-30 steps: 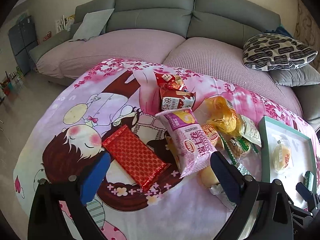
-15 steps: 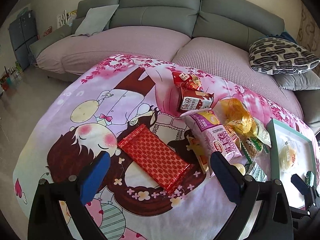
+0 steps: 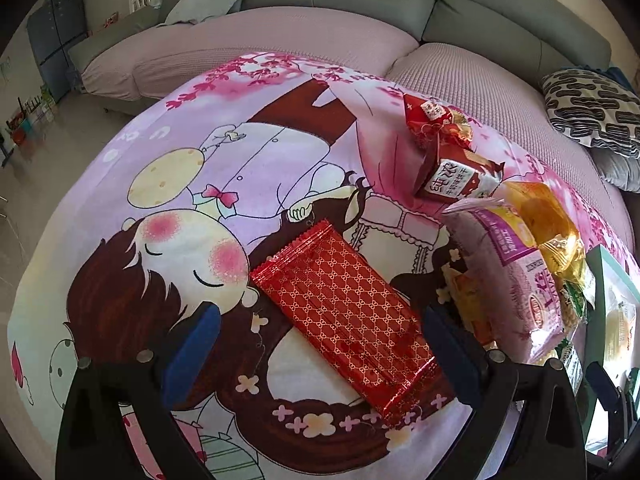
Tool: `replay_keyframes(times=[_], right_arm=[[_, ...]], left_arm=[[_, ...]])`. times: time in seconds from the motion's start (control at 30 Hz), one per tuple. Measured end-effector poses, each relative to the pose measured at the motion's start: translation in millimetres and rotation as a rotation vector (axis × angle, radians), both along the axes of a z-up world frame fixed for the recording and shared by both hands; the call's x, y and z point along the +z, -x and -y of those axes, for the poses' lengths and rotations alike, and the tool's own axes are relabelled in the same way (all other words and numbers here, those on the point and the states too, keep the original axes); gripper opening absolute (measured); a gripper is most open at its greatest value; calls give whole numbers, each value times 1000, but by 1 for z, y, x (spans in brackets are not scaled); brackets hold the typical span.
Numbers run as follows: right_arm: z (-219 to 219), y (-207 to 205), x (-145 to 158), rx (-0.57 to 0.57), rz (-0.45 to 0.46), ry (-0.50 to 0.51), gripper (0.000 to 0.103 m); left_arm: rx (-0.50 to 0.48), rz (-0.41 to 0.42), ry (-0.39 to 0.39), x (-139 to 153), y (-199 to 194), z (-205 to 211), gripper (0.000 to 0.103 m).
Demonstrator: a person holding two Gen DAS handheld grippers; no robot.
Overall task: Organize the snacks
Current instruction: 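Grasp the red wafer pack with left while right grasps the green-white foil pack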
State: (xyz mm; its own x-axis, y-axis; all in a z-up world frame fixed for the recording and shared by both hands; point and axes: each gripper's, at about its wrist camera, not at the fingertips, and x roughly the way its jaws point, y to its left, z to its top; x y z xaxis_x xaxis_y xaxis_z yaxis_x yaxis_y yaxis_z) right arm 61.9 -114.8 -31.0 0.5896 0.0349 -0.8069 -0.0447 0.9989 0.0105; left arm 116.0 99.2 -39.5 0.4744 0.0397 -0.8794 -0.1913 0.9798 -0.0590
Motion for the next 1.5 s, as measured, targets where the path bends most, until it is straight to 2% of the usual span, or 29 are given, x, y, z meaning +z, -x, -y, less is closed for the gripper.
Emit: replay_keyframes(times=[0.2,0.33,0.6,0.93,1.0,1.07,1.17,1.27,1.5], right_arm=[[4,-3,-2,5,-5,-37,91],[6,-4,-3,3,-11,-54,91],[4,0,-3,9,-31,-45,91],[7,3,-4,-4,-60,-57,76],[6,3,-5,-3,-63,-59,75],[6,2,-5,-3,-62,-64,73],[6,2,-6,-2,-59,-67,68],[5,2,-6,-3,-57,-66,65],[7,5,-1,-2,-46,-75,61]], left_arm=[[19,-10,5,-12,-15,0,100],[12,-35,-26,-20,-21,6,100],[16,-57,-28,-22,-7,-5,100],[35,-39,-11,-26,3,-16,99],[28,-27,-3,-25,5,-15,93],[22,-11,8,-22,8,-15,75],[11,5,25,-16,8,-13,57],[7,9,37,-14,9,-15,52],[1,22,90,-12,9,-13,49]])
